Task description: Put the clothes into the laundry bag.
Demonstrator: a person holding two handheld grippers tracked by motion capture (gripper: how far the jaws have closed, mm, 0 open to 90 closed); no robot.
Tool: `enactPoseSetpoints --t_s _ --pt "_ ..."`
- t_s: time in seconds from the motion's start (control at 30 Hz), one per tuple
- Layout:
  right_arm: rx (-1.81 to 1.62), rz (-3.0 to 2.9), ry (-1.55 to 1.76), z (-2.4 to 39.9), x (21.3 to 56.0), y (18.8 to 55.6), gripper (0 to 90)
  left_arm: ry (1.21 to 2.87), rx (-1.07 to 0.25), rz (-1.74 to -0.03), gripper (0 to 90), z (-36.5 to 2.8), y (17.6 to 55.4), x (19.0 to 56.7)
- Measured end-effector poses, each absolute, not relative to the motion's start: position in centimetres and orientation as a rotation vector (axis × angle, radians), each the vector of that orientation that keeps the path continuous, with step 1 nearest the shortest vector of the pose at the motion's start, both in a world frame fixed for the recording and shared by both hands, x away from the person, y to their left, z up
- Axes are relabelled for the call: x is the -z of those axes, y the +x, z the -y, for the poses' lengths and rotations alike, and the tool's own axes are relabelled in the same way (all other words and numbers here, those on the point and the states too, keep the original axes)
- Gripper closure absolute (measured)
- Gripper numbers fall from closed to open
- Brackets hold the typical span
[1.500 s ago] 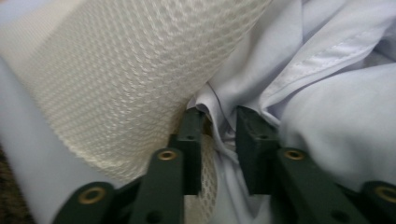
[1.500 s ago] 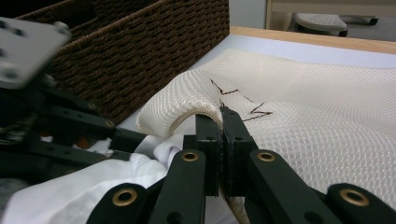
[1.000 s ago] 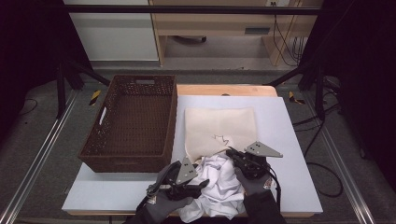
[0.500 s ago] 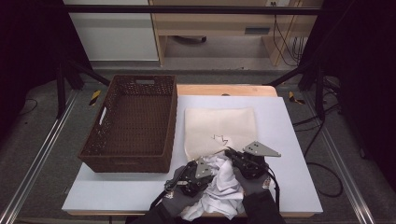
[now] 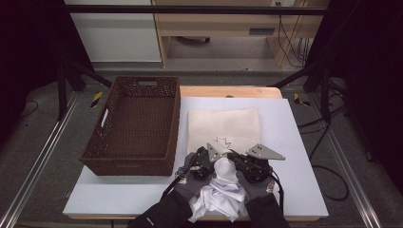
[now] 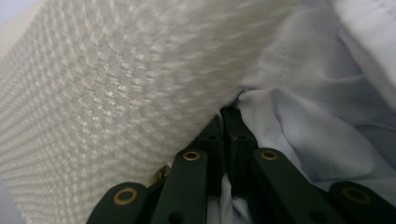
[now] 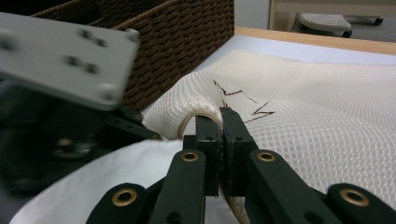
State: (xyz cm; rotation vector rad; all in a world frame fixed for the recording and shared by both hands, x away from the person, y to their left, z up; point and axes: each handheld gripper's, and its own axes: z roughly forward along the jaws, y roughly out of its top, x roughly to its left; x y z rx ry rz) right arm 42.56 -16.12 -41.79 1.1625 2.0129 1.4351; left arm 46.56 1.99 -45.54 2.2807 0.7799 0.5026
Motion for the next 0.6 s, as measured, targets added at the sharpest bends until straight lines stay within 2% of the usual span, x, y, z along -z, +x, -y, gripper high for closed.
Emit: enactPoseSetpoints --t_s 0.13,0.17,0.27,0.47,0.6 --pt "-1.434 -2.01 1.169 16.2 41.8 42.6 87.7 2.246 -0.488 -0.766 83.3 -2.5 46.0 45.2" --pt "-1.434 -2.007 1.173 16.3 41.9 42.6 87.7 2.229 -0.465 -0.759 80.1 -2.9 45.7 44.8" --pt "-1.431 -2.003 1.179 16.5 41.9 42.7 87.7 2.208 -0.451 -0.72 62.1 -4.0 44.7 43.7" --pt "-1.425 -2.005 1.186 16.7 41.9 42.6 87.6 2.174 -0.456 -0.67 35.5 -7.9 42.1 41.6" --pt "-1.416 -2.007 1.184 16.7 41.9 42.6 87.5 2.168 -0.439 -0.677 28.9 -10.3 40.9 41.8"
